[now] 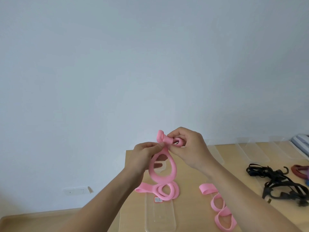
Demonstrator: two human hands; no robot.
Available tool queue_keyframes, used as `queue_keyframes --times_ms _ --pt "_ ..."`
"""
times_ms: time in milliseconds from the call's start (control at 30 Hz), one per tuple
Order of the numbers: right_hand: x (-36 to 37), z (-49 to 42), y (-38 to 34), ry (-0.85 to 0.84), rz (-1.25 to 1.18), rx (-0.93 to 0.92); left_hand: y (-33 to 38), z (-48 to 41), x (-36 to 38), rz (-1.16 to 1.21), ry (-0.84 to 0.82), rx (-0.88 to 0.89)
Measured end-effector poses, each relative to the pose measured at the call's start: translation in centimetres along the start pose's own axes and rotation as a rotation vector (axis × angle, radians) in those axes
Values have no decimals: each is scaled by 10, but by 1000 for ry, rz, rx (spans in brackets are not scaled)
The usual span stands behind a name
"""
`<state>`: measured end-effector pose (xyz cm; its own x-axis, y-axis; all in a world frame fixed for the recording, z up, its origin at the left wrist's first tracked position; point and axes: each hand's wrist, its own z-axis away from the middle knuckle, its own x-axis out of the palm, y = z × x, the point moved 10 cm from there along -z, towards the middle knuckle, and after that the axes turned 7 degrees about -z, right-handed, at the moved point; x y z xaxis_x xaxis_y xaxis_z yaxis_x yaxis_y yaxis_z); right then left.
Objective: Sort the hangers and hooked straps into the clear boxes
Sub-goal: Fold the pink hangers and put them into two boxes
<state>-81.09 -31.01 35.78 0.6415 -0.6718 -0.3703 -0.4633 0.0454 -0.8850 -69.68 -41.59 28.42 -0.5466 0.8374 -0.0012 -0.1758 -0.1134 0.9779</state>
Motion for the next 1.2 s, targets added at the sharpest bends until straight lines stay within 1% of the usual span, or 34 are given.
queue_keyframes --times_ms 133,200,267,333,400,500,667,767,900,1033,1067,1133,1200 --pt "10 7 -23 74 114 -172 -1 4 5 115 -114 -9" --pt "16 10 -31 72 151 -249 0 6 6 133 -162 -10" --pt "24 12 -34 47 191 -277 -2 8 6 176 -212 -23" --pt "30 11 -28 34 188 -232 -8 10 3 232 -227 -59" --pt "33 8 -13 10 153 -99 -15 11 1 252 -241 -76" --pt "46 6 12 -116 97 107 -21 9 -1 248 -266 -62" --pt "50 1 24 -120 147 137 -35 2 -1 233 -294 -85" --pt "52 -8 33 -159 191 142 -47 -7 -4 271 -246 -124" --pt "59 -20 43 -213 238 127 -58 -20 -18 170 -68 -125" --pt "74 -28 52 -377 228 92 -62 -34 -26 109 50 -115" --pt "76 -32 54 -394 255 63 -63 -38 -27 98 70 -123" --pt "74 -40 56 -356 307 3 -64 -45 -28 79 93 -138" --pt "72 -45 59 -320 286 -17 -67 -52 -29 46 108 -159"
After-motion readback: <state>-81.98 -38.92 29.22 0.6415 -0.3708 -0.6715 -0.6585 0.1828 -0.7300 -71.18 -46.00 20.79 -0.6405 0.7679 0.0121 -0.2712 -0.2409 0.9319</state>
